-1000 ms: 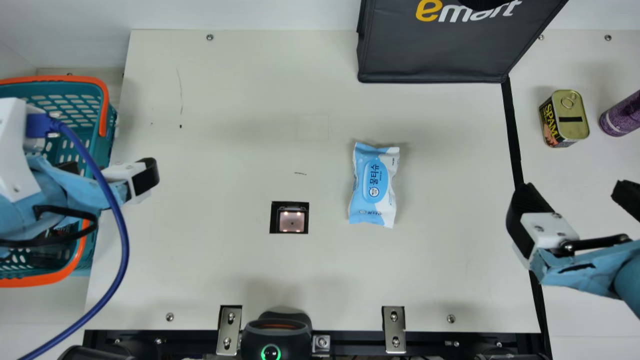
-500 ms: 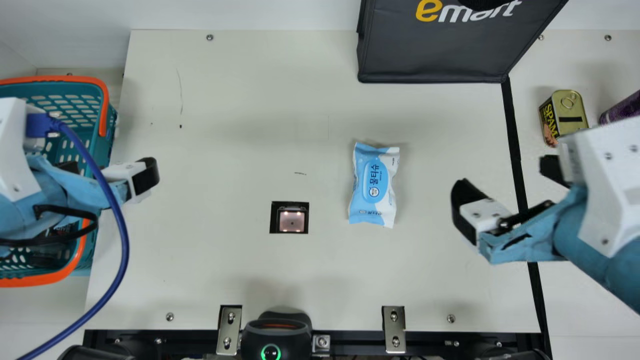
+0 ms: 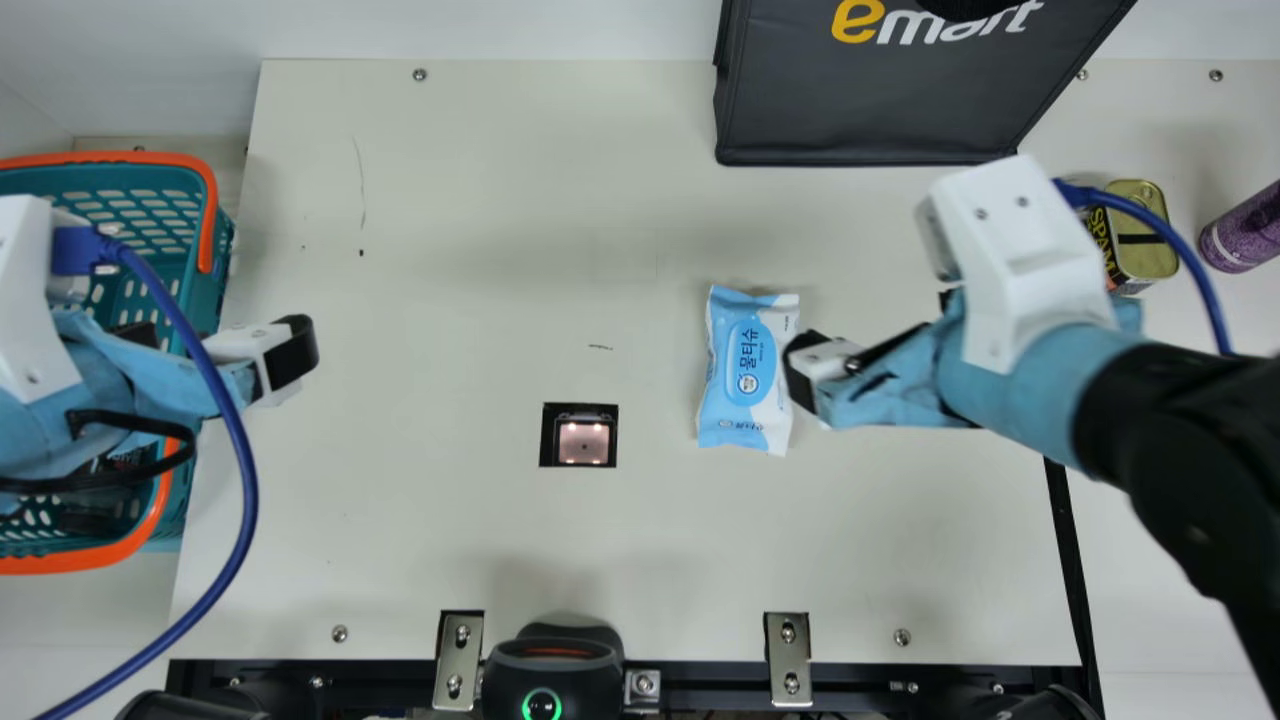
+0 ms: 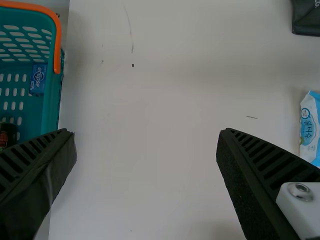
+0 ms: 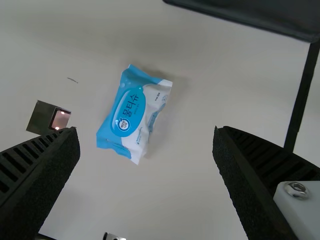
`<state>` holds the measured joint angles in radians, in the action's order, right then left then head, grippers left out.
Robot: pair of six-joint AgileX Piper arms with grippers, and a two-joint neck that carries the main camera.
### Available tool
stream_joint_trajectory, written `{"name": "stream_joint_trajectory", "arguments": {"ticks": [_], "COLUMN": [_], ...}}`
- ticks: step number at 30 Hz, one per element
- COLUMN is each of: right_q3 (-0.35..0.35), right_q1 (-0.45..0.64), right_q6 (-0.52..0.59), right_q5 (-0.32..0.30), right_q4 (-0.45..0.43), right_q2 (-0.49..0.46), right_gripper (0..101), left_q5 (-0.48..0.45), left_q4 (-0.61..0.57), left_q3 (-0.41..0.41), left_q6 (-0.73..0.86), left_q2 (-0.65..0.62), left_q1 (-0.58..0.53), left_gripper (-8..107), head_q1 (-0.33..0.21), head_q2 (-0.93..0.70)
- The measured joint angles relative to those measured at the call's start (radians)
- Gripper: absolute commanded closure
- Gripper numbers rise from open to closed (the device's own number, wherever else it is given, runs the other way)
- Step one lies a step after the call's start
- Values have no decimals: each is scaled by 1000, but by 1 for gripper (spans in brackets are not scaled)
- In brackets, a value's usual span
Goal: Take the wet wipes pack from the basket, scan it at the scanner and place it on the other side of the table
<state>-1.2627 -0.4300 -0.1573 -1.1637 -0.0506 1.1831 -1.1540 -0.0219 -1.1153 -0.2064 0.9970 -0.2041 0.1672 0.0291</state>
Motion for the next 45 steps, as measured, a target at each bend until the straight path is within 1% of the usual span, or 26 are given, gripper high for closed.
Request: {"name": "stream_joint_trajectory", "arguments": {"ticks": [5,10,15,20,25,35,45], "right_q3": [-8,-17,-14,-2,8,19,17], "right_q1": [-114,-201,-239,-241,-231,-190,-149], "right_q6": [-190,-382,-541,-639,-674,-672,-659], "right_q5": [18,27,51,85,109,151,189], "right_q4": [-82,-137,-140,-141,-143,-166,-162], "right_q2": [94,181,252,311,367,475,570], "right_gripper": [6,6,6,6,6,6,6], "left_q5": [0,0,0,0,0,0,0], "left_q4": [0,0,0,0,0,0,0], "left_q3": [0,0,0,0,0,0,0], "left_q6": [0,0,0,0,0,0,0], "left_q2": [0,0,0,0,0,0,0], "left_q1": [0,0,0,0,0,0,0], "left_gripper": [9,9,9,9,9,9,9], "head_q1": [0,0,0,0,0,0,0], "head_q2": [0,0,0,0,0,0,0]}}
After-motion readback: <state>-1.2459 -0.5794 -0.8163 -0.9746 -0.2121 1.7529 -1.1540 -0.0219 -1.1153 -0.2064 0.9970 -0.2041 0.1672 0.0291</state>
